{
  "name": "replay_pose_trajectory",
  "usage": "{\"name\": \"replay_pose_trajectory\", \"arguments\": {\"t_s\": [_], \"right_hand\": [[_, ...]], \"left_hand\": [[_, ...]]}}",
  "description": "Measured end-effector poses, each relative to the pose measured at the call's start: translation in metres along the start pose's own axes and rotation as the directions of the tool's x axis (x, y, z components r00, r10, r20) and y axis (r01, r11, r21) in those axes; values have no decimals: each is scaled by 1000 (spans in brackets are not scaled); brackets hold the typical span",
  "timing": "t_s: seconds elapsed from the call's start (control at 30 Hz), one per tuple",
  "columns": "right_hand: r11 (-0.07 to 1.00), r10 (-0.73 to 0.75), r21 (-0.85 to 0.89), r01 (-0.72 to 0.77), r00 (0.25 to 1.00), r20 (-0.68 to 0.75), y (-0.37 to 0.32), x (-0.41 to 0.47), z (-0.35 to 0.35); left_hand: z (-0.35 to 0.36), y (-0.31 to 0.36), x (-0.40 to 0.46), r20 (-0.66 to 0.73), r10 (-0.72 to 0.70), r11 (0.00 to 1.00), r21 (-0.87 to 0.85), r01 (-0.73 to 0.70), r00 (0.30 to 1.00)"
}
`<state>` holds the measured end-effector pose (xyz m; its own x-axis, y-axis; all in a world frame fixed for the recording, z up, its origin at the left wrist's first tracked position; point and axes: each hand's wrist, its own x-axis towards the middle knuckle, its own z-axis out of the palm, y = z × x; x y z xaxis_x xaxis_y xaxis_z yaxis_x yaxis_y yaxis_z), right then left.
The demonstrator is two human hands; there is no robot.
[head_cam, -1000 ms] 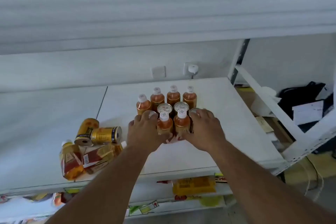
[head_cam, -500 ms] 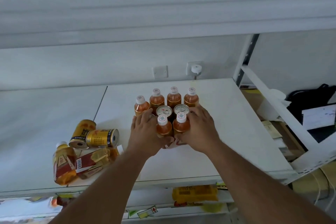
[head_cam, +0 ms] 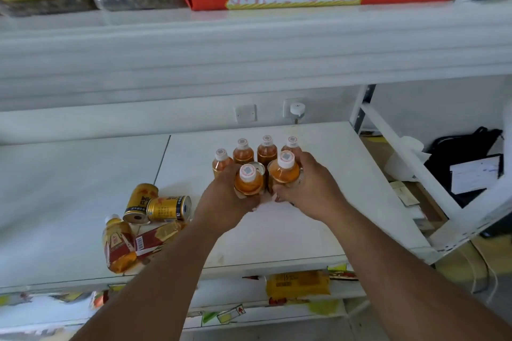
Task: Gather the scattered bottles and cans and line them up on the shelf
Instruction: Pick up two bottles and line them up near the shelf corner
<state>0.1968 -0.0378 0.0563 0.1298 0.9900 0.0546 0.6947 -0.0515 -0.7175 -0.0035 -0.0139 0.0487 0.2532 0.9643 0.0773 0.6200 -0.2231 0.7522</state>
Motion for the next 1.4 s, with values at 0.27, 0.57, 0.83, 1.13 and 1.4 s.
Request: {"name": "replay_pose_trajectory", "arguments": {"t_s": [0.27, 0.57, 0.83, 1.13, 1.4], "right_hand": [[979, 42, 200, -42, 999, 4, -3, -43, -24], [969, -13, 246, 8, 1000, 18, 8, -100, -56], [967, 1, 254, -1, 1000, -1, 24, -147, -75], [972, 40, 233, -19, 996, -85, 19, -182, -89], [979, 78, 197, -49, 987, -141, 18, -204, -90]], "left_hand": [[0, 14, -32, 34, -11, 997, -80, 13, 999], [18, 52, -87, 18, -27, 983, -182, 30, 999], [38, 71, -130, 31, -42, 985, -165, 46, 999], [44, 81, -151, 82, 36, 983, -184, -21, 996], [52, 81, -158, 157, 68, 979, -202, -36, 985]]}}
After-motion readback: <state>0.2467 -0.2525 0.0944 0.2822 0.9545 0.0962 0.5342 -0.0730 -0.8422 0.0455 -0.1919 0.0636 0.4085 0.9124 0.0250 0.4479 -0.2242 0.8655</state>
